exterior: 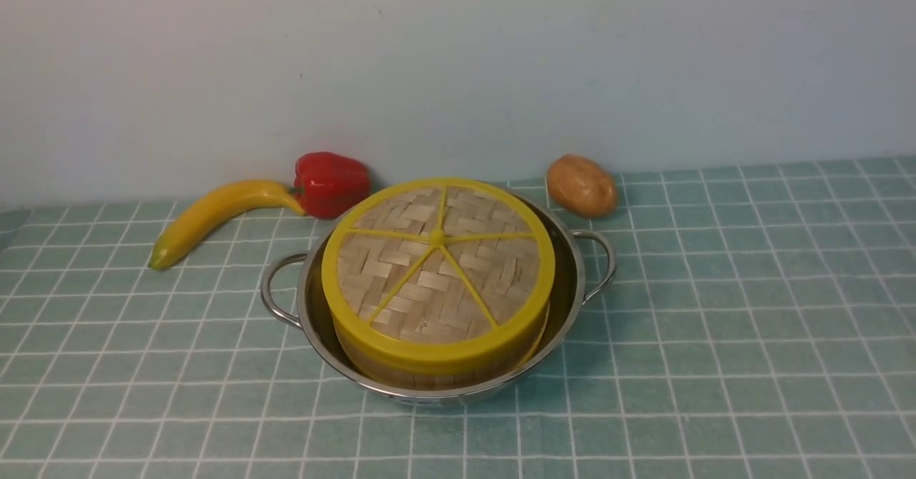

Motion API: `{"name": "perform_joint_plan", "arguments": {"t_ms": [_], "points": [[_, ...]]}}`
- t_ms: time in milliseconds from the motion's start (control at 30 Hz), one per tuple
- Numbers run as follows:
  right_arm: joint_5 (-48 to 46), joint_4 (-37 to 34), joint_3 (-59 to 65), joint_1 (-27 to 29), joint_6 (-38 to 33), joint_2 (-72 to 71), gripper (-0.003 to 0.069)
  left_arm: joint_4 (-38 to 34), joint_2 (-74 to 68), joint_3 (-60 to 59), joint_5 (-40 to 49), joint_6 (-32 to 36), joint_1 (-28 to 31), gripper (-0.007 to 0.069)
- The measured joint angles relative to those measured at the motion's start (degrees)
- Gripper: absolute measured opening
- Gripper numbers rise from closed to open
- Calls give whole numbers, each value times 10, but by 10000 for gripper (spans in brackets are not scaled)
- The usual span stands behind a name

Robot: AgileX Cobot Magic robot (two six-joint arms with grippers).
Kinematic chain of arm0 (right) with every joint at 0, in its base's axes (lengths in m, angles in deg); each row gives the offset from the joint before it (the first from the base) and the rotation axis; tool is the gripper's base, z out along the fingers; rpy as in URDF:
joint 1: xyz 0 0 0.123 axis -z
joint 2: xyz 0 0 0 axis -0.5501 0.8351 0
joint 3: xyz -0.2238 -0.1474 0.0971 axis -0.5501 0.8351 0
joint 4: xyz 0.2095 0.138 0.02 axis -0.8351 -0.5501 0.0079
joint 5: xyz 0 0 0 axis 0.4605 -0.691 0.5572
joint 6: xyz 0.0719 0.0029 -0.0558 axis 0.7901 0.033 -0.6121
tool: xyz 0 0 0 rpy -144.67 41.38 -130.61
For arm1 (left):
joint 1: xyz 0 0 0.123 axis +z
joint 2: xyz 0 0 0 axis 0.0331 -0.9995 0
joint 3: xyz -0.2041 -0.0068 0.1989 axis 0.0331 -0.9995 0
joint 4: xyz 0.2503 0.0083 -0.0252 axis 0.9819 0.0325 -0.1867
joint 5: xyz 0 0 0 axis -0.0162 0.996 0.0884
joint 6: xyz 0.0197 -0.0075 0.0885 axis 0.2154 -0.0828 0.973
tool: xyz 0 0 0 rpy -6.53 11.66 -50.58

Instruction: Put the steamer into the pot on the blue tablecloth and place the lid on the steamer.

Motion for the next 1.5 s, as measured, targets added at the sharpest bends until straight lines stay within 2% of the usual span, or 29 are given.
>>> {"name": "perform_joint_plan", "arguments": {"t_ms": [100,367,467,633,767,1233,1500], "points": [[6,-5,0,0,0,0,67,7,-8,-32,-5,14,0,107],[14,-16,0,0,0,0,87,-77,-9,-136,-2,195,0,116],[14,-16,0,0,0,0,94,-126,-9,-153,4,284,0,117],[15,-16,0,0,0,0,104,-238,-9,-153,26,388,0,128],[15,-16,0,0,0,0,112,-271,-9,-153,34,417,0,128],[18,-20,0,8,0,-14,148,-275,-9,-153,35,427,0,149],[30,-112,27,215,10,-179,167,-275,-9,-153,35,428,0,160]]}}
